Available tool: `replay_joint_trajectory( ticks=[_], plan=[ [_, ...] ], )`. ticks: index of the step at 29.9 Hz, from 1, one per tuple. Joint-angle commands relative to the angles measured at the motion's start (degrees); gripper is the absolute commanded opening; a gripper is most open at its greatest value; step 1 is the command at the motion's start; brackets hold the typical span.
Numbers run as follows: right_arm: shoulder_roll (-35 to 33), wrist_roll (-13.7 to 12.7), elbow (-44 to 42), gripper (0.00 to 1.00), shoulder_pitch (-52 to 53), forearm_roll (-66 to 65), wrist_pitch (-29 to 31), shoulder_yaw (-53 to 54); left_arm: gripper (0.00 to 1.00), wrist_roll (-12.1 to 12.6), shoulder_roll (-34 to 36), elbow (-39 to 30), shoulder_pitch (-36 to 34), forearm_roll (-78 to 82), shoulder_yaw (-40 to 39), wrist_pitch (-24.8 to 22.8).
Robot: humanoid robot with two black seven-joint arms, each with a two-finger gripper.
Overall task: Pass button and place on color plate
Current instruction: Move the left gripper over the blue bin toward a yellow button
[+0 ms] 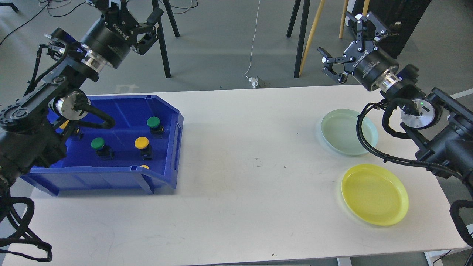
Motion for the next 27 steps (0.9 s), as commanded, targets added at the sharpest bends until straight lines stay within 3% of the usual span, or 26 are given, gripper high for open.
replay_joint_trajectory(
  ticks=[1,9,13,18,23,27],
  plan=[
    [-0.4,-0.1,0.2,1.0,0.1,0.1,0.0,-0.1,1.0,0.0,-0.4,0.3,3.0,-0.6,-3.3,0.0],
    [-0.3,0.2,0.1,1.0,0.2,0.1,0.0,0.0,1.0,0.0,-1.8,3.3,3.7,-1.2,-4.2,0.0],
    [-0.4,0.6,0.3,1.0,0.0,0.2,0.0,0.1,0.99,0.0,-2.4,-4.5,5.8,-2.1,-8.4,0.0],
    [-2.1,1.2,0.3,1.0,-0.2,0.2,0.0,0.2,0.99,0.0,-2.9,-7.8,6.1,-1.1,-14.3,0.0],
    [-4.1,1.2,0.4,1.0,-0.6,0.2,0.0,0.0,0.99,0.0,7.7,-13.6,5.8,5.8,-11.0,0.0],
    [-5.2,1.2,0.4,1.0,-1.3,0.3,0.0,0.1,0.99,0.0,16.8,-15.3,0.3,7.8,-0.8,0.0]
  ],
)
